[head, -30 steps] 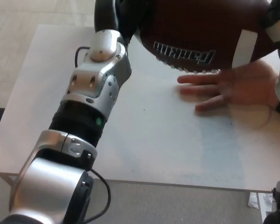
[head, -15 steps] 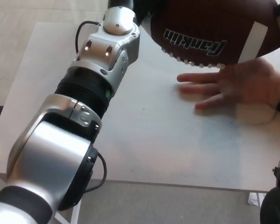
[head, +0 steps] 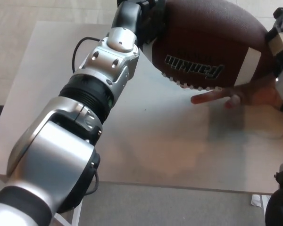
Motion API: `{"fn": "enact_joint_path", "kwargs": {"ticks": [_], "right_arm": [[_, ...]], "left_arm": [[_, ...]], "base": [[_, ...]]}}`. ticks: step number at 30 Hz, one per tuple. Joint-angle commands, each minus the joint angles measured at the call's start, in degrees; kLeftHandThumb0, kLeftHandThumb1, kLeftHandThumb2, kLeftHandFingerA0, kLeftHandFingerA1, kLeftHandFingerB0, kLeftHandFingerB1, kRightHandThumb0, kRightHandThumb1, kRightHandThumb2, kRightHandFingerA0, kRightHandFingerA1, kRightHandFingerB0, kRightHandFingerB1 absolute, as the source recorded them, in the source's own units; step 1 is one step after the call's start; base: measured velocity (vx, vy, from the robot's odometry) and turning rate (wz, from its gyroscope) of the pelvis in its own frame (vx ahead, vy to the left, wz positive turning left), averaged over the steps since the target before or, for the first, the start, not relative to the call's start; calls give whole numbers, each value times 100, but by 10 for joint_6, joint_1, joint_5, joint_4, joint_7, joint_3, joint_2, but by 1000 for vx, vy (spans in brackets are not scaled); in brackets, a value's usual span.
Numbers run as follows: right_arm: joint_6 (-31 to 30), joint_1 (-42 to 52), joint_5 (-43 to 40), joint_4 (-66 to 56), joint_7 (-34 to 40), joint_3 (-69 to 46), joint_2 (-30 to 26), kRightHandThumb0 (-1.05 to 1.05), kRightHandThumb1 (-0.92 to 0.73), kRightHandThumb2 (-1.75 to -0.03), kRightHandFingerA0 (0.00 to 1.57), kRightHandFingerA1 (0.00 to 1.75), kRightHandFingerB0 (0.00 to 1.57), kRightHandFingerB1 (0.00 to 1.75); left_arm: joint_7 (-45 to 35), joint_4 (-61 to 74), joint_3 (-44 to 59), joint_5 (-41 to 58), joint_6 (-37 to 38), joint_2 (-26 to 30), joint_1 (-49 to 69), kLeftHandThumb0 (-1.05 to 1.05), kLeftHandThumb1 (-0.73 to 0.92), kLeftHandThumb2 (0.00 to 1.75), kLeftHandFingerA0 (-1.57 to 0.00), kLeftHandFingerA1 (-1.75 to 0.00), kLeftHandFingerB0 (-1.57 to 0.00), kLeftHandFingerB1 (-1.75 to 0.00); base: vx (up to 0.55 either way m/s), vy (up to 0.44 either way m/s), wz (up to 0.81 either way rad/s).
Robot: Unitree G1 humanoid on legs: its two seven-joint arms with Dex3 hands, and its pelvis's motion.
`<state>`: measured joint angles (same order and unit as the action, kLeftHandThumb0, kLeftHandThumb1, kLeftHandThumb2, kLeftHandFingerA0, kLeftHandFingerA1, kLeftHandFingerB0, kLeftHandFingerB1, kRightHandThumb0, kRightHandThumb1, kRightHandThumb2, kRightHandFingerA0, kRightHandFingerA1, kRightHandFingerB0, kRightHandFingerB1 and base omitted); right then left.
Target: The robot uses both its hands to grab the left and right ends of a football kept in the middle of the desk infront of it, lifts it up and places it in the palm of a person
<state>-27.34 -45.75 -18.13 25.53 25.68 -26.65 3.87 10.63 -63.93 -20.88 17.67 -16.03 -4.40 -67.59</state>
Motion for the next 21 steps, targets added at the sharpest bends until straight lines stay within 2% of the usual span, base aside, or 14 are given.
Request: {"fn": "enact_joint_path", "kwargs": {"ticks": [1,4,5,9,10,11,12,13,14,15,16,17,20,21], "right_arm": [[1,-91,-3,72,-1,23,9,-31,-83,-71,94,175,77,149],[12,-90,-1,82,-10,25,6,-29,-80,-74,93,175,77,154],[22,-84,-1,81,-25,29,5,-21,-62,-103,96,175,84,155],[27,-79,7,82,-35,36,1,-14,-45,-118,96,175,82,159],[24,-77,4,82,-34,32,0,-17,-53,-111,97,175,84,152],[18,-74,4,80,-33,32,-2,-29,-56,-112,122,139,88,116],[19,-69,4,77,-35,33,-1,-19,-57,-113,96,175,76,146],[19,-64,5,74,-38,35,-1,-18,-54,-117,95,175,77,152],[17,-59,7,70,-39,38,-1,-28,-54,-114,124,143,92,123],[19,-55,7,69,-41,39,0,-18,-58,-105,97,175,71,161],[12,-52,14,70,-41,46,-4,-27,-53,-112,127,143,96,124],[10,-49,19,70,-37,50,-6,-23,-65,-95,100,175,68,159],[24,-43,21,75,-37,50,-6,-24,-66,-102,99,175,76,156],[35,-39,24,77,-37,50,-5,-23,-62,-109,99,175,78,156]], "left_arm": [[-221,-54,-197,-212,11,-74,-55,-49,79,64,-32,-57,-41,-42],[-223,-60,-230,-234,21,-74,-58,-49,79,63,-32,-60,-40,-44],[-232,-60,-256,-253,32,-72,-61,-51,80,64,-31,-55,-36,-40],[-230,-65,-301,-283,43,-71,-69,-50,78,63,-27,-48,-32,-35],[-221,-63,-306,-284,51,-70,-65,-48,77,63,-25,-46,-31,-35],[-208,-57,-293,-269,53,-69,-56,-48,75,62,-28,-47,-35,-36],[-205,-57,-288,-262,54,-70,-50,-48,75,62,-29,-49,-36,-36],[-198,-57,-301,-271,61,-69,-47,-49,74,63,-27,-47,-36,-35],[-192,-58,-303,-271,62,-71,-43,-48,73,62,-29,-48,-37,-36],[-185,-57,-318,-284,82,-67,-38,-49,74,62,-29,-46,-37,-36],[-173,-55,-317,-282,102,-63,-29,-46,72,61,-33,-54,-41,-41],[-177,-56,-293,-257,89,-69,-23,-44,74,61,-28,-54,-39,-42],[-200,-58,-259,-224,47,-75,-28,-46,74,62,-28,-65,-32,-36],[-212,-65,-234,-202,9,-81,-34,-44,74,62,-40,-89,-29,-33]], "base": [[0,0,0],[0,0,0],[0,0,0],[0,0,0],[0,0,0],[0,0,0],[0,0,0],[0,0,0],[0,0,0],[0,0,0],[0,0,0],[0,0,0],[0,0,0],[0,0,0]]}}
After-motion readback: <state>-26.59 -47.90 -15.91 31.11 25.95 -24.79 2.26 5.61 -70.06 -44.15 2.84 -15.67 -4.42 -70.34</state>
